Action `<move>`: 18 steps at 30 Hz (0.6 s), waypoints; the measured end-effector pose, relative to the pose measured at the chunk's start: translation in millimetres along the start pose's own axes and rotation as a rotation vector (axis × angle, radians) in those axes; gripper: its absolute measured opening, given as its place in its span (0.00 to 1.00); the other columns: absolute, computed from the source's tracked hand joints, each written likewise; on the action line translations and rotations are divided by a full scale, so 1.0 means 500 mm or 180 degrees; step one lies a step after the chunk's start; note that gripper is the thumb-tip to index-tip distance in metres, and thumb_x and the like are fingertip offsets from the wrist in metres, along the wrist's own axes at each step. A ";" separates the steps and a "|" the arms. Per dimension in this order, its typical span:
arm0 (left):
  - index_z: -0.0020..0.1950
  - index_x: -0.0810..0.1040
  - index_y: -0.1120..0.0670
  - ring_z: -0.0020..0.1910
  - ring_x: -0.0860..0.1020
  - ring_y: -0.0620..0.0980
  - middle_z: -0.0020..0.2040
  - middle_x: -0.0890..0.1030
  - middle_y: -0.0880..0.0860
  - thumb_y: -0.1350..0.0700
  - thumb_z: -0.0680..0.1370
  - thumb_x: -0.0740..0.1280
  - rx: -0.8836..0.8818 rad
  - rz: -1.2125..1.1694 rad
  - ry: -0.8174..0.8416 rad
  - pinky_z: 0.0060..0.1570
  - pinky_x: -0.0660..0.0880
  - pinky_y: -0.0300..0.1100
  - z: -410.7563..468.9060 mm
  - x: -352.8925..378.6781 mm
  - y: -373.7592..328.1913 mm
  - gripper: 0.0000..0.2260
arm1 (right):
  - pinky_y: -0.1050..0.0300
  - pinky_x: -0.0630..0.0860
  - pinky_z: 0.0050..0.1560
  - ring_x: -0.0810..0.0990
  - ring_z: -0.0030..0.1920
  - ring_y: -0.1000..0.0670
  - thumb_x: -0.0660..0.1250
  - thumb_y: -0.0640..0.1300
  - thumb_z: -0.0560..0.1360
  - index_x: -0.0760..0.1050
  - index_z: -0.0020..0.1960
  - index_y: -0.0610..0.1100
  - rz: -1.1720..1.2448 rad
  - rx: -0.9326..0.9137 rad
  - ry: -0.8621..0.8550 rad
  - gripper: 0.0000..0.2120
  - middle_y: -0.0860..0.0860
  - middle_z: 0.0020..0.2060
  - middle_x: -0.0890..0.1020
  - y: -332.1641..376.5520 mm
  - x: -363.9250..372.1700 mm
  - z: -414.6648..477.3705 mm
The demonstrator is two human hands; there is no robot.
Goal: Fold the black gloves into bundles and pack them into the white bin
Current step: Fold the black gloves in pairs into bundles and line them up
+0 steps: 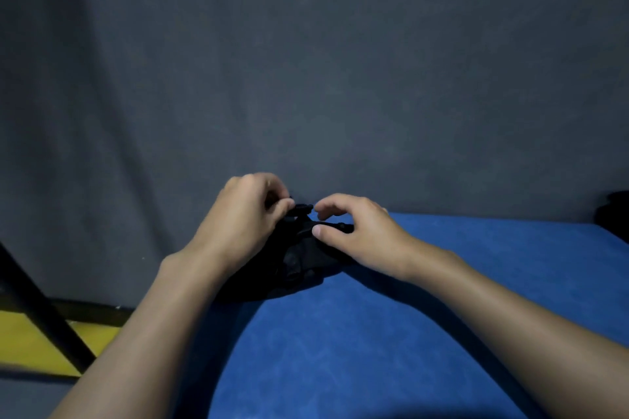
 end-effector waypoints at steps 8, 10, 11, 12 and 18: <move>0.43 0.82 0.52 0.40 0.83 0.41 0.39 0.84 0.45 0.62 0.78 0.71 0.0435 -0.1509 -0.0584 0.43 0.77 0.33 -0.023 -0.058 -0.097 0.06 | 0.71 0.68 0.56 0.73 0.61 0.58 0.70 0.49 0.75 0.70 0.68 0.54 0.0726 -0.0152 -0.0596 0.23 0.55 0.60 0.74 0.033 -0.108 -0.008; 0.43 0.82 0.52 0.42 0.84 0.43 0.43 0.86 0.46 0.65 0.78 0.70 0.0562 -0.1896 -0.0404 0.46 0.78 0.34 -0.029 -0.053 -0.119 0.08 | 0.72 0.66 0.57 0.73 0.60 0.58 0.71 0.47 0.74 0.72 0.67 0.53 0.0639 -0.0204 -0.0655 0.22 0.55 0.59 0.73 0.040 -0.131 -0.015; 0.43 0.81 0.53 0.44 0.84 0.44 0.44 0.86 0.48 0.66 0.78 0.69 0.0591 -0.2081 -0.0307 0.47 0.78 0.35 -0.032 -0.049 -0.128 0.09 | 0.70 0.68 0.57 0.74 0.58 0.58 0.72 0.46 0.74 0.74 0.64 0.53 0.0600 -0.0233 -0.0639 0.19 0.54 0.58 0.75 0.043 -0.140 -0.021; 0.43 0.81 0.53 0.45 0.85 0.45 0.45 0.87 0.49 0.67 0.78 0.69 0.0602 -0.2269 -0.0205 0.48 0.78 0.35 -0.034 -0.045 -0.137 0.09 | 0.67 0.70 0.56 0.77 0.55 0.57 0.72 0.44 0.74 0.78 0.59 0.51 0.0600 -0.0274 -0.0636 0.14 0.52 0.54 0.78 0.047 -0.149 -0.028; 0.52 0.79 0.52 0.42 0.81 0.45 0.47 0.85 0.51 0.56 0.81 0.67 -0.0129 -0.3131 0.0005 0.40 0.77 0.35 -0.031 -0.017 -0.158 0.03 | 0.56 0.77 0.40 0.78 0.35 0.56 0.72 0.41 0.74 0.79 0.40 0.47 0.0715 -0.0165 -0.0822 0.04 0.48 0.35 0.83 0.042 -0.228 -0.092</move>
Point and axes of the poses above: each hand's wrist, its own z-axis towards the middle knuckle, its own x-axis out of the palm, y = z × x, the point moved 8 cm from there along z, towards the middle knuckle
